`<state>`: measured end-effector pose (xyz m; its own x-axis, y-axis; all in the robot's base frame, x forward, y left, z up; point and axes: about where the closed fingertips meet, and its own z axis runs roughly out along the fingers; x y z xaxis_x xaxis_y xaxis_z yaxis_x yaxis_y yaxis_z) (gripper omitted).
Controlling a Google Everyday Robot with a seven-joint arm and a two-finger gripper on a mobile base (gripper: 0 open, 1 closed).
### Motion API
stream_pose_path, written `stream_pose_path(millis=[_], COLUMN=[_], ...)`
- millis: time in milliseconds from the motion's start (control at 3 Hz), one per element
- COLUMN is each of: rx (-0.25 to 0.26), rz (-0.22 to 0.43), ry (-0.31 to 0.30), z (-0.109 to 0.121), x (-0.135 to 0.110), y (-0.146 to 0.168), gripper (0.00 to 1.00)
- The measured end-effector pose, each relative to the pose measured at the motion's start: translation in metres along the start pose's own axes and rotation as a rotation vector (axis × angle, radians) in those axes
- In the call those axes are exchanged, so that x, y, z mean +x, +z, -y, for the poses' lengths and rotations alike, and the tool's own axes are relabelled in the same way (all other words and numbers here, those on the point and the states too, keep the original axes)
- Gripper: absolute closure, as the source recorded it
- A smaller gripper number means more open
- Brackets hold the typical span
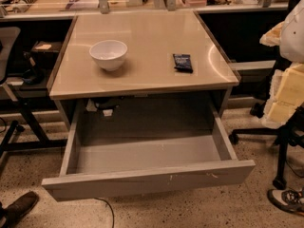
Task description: Close top drawer
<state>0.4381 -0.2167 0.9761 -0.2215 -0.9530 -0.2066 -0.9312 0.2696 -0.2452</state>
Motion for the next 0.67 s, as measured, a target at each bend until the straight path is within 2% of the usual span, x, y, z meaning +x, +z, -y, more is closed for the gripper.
stream_pose_path(millis=[333,667], rx=[0.000,0.000], rz=[0.000,0.000], ry=[0.000,0.000], z=[0.0000,0.0000], x=[0.0000,0.0000], y=[0.0000,0.0000], gripper=[0.00,0.19])
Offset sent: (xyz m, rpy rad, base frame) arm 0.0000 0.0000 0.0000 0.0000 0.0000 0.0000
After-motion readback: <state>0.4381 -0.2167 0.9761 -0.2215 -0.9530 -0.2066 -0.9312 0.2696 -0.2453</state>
